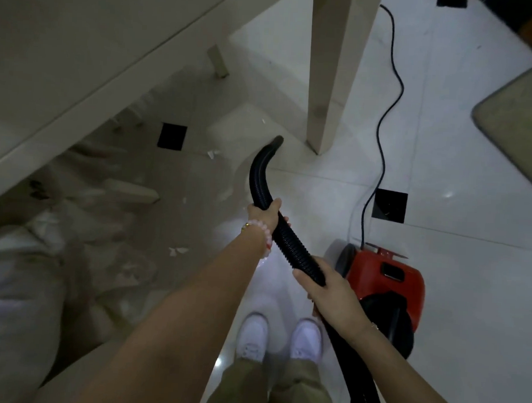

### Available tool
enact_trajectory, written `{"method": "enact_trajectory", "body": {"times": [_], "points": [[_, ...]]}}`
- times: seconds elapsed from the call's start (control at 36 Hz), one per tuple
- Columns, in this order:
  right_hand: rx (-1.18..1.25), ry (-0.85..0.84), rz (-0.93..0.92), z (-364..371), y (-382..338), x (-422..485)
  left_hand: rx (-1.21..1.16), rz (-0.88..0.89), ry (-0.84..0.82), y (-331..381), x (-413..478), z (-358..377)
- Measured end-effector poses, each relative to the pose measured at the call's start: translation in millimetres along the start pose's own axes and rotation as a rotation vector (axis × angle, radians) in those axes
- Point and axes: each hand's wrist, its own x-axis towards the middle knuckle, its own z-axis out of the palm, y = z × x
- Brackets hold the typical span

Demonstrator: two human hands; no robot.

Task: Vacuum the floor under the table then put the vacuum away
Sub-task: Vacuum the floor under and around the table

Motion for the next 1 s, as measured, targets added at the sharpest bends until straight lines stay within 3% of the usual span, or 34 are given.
{"method": "enact_trajectory", "body": {"times": [0.28,0.58,1.0], "points": [[0.064,-0.052,0.035,-0.2,9.0,31.5,0.129,-0.046,0.134,-7.8,44.7,5.9],[0.083,-0.031,0.07,6.9,9.0,52.4,0.146,-0.15,-0.045,9.9,62.7,-2.6],[-0.001,0.012,0.069,13.5,-7.4,60.4,0.145,-0.062,-0.121,23.8,58.1,2.9]]}}
